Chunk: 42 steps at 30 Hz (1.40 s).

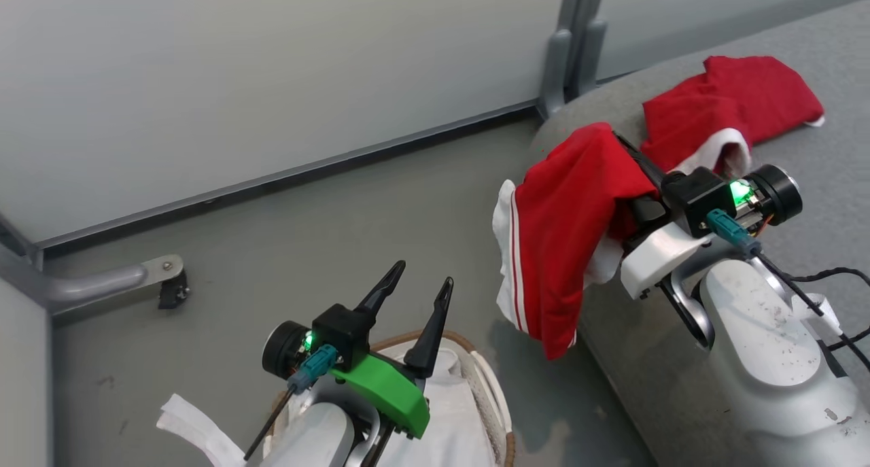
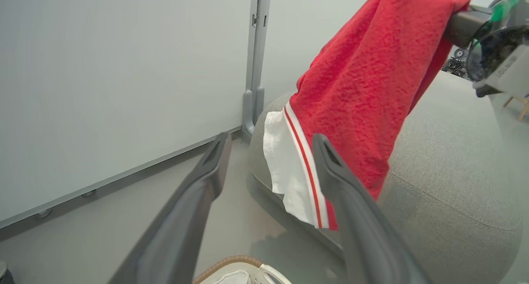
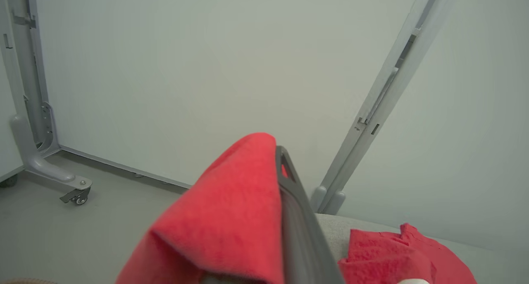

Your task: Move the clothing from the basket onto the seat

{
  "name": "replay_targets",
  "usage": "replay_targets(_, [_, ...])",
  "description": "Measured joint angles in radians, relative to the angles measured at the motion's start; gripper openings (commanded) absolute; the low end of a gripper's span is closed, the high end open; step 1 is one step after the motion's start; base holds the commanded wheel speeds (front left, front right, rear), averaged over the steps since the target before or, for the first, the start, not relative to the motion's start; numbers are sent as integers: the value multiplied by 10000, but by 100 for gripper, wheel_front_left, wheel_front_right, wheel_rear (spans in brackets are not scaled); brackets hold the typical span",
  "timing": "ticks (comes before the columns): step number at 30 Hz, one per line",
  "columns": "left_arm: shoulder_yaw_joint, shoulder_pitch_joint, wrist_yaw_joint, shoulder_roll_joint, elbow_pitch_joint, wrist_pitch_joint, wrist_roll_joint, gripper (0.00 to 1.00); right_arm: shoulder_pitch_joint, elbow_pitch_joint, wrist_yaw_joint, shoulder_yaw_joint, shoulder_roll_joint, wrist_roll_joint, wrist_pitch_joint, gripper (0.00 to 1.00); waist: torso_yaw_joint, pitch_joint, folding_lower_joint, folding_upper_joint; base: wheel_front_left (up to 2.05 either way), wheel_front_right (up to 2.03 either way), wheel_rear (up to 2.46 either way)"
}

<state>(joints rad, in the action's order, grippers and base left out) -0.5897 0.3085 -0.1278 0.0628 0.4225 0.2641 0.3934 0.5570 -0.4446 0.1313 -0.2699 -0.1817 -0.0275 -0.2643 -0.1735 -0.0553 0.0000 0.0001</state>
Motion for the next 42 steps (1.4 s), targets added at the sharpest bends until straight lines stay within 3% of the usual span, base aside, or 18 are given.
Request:
replay_targets(14, [-608, 675, -8, 253, 23, 0, -153, 100, -21, 270, 0, 598, 10, 25, 0, 0, -2120, -1040, 0, 0, 0, 0, 0])
replay_targets(25, [-1122, 927, -8, 433, -40, 0, 115, 100, 212, 199, 2, 1216, 21, 140, 2, 0, -2275, -1976, 1, 0, 0, 0, 0])
replay_targets(31, [-1174, 1185, -8, 627, -224, 0, 88, 100, 1978, 389, 2, 1858, -1062, 295, 2, 0, -1967, -2426, 0, 0, 0, 0, 0])
replay_targets(35, [-1189, 1478, -8, 773, -426, 2, -75, 100, 3596, 56, 2, 2640, -1793, 307, 0, 0, -1733, -2851, 0, 0, 0, 0, 0])
replay_targets(42, [-1103, 2032, -8, 959, -970, 2, -359, 100, 5863, -807, 2, 2993, -3379, -17, 554, 0, -1293, -3777, 1, 0, 0, 0, 0])
